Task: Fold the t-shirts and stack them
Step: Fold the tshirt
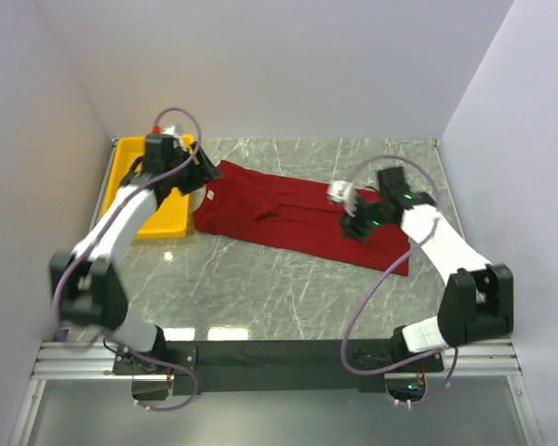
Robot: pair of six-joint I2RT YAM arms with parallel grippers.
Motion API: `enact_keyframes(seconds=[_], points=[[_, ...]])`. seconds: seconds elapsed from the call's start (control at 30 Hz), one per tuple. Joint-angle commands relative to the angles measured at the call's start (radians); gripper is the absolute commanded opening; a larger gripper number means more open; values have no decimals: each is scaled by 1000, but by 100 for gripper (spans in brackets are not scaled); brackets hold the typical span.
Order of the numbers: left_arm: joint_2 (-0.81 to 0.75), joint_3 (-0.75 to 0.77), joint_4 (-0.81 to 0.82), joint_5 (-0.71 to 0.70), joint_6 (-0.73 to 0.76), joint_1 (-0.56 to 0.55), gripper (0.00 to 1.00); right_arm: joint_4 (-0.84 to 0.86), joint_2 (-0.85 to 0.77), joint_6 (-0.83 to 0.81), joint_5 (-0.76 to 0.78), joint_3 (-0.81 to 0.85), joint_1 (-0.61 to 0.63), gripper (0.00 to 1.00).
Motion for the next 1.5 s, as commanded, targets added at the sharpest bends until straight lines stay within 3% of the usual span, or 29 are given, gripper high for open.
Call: enact_keyframes(seconds=[0.0, 0.03, 0.13, 0.43, 1.03, 1.3, 1.47], points=[[-248, -110, 81, -210, 114, 13, 73, 164, 110, -12, 144, 163, 162, 55], [-338, -146, 84, -248, 111, 17, 83, 189, 137, -8, 167, 192, 200, 56], [-495, -267, 52, -324, 89, 47, 93, 261, 238, -32, 241, 287, 333, 57], [-853, -477, -93, -342, 13, 79, 93, 332, 516, -80, 342, 507, 510, 58], [-999, -555, -189, -376, -30, 79, 93, 324, 739, -63, 445, 637, 598, 47], [-1002, -566, -185, -375, -41, 79, 93, 301, 802, -43, 459, 705, 599, 34], [-997, -554, -193, -378, -40, 79, 93, 335, 803, 11, 477, 720, 598, 7]])
